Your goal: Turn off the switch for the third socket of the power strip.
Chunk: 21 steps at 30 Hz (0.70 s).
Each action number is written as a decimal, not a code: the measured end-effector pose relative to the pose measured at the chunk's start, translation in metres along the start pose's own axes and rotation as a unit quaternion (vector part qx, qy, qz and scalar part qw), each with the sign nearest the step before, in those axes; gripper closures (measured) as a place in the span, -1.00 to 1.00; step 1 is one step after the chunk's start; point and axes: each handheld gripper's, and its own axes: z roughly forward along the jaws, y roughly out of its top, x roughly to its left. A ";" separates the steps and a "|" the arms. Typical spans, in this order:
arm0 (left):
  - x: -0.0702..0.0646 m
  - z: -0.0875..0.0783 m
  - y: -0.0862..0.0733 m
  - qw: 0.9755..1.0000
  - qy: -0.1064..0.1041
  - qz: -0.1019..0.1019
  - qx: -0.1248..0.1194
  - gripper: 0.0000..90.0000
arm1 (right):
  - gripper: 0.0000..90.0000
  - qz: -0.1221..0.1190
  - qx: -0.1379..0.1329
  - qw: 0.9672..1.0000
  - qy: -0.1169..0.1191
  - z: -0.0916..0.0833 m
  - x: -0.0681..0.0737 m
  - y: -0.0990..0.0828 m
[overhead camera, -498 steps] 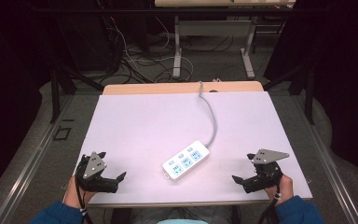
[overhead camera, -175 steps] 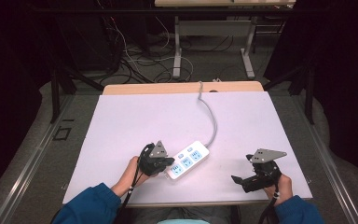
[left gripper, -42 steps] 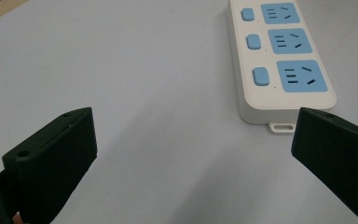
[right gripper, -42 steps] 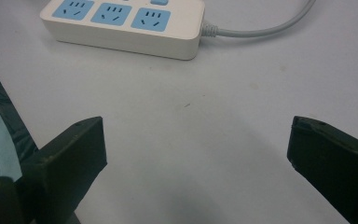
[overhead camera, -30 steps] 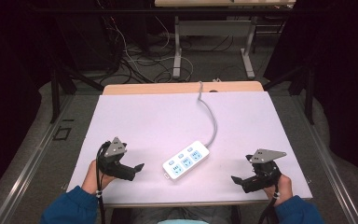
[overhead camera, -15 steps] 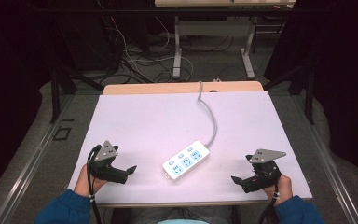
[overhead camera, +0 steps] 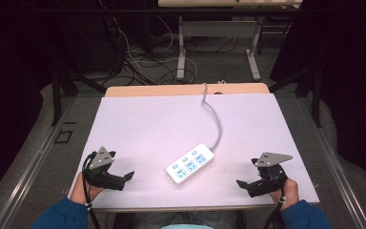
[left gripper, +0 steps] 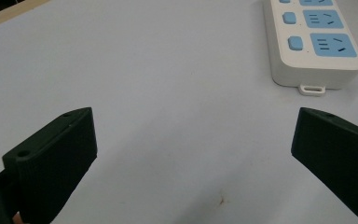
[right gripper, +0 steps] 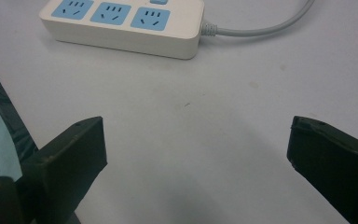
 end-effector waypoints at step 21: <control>0.008 -0.009 -0.019 1.000 0.017 -0.012 -0.011 -0.99 | -0.90 0.000 0.002 1.000 0.002 0.000 0.001 0.000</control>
